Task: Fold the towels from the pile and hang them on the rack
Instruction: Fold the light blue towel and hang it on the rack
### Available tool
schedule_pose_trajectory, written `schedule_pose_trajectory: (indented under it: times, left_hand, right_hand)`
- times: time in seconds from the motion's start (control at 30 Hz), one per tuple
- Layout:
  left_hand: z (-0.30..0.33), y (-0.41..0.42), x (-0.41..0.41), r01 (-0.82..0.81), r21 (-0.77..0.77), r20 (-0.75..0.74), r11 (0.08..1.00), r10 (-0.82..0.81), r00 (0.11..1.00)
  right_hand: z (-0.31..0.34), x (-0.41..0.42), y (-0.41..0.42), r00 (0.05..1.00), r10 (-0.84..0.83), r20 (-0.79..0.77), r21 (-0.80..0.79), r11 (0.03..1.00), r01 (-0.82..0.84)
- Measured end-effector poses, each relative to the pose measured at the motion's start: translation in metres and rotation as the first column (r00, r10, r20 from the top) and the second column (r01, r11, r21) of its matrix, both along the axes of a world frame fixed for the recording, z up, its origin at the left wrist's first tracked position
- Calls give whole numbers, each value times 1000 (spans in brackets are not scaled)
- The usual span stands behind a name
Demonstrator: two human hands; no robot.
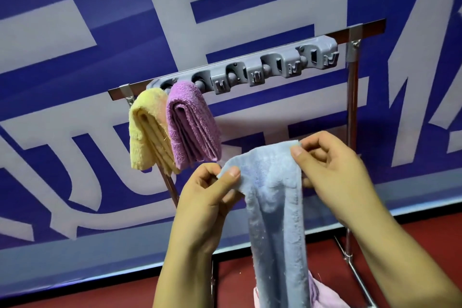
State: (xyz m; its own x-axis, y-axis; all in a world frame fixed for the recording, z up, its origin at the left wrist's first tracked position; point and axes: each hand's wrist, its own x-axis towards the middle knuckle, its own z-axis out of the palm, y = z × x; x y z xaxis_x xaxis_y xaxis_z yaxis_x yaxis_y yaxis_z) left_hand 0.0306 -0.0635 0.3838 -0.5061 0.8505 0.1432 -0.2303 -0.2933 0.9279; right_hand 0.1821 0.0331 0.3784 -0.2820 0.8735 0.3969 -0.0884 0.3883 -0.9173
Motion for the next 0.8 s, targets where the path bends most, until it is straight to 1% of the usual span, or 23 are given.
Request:
schedule_pose_trajectory:
  times: [0.1,0.2,0.3,0.4,0.57,0.7,0.8]
  left_hand:
    - [2,0,6,8,-4,-60,1000,-8,998]
    - [3,0,12,6,0,-126,1000,-6,992]
    - [4,-1,15,15,16,-167,1000,-12,986]
    - [4,-2,18,16,21,-202,1000,-11,979]
    - [4,-3,20,-8,38,-203,999,16,979]
    - [5,-4,22,-44,38,-200,998,50,979]
    - [6,-6,25,-77,29,-227,997,82,970]
  right_hand:
    - [3,-4,-7,1000,20,15,87,996,-21]
    - [6,-8,-14,997,-8,75,199,980,-7]
    - [5,-13,-19,996,-4,87,253,967,-18]
    - [4,-14,-21,991,-25,131,306,952,-16]
    - [5,-13,-24,985,-36,167,364,931,-28]
    - [7,-10,-26,985,-42,169,389,921,-28]
    - [8,-9,-27,984,-59,167,398,917,-13]
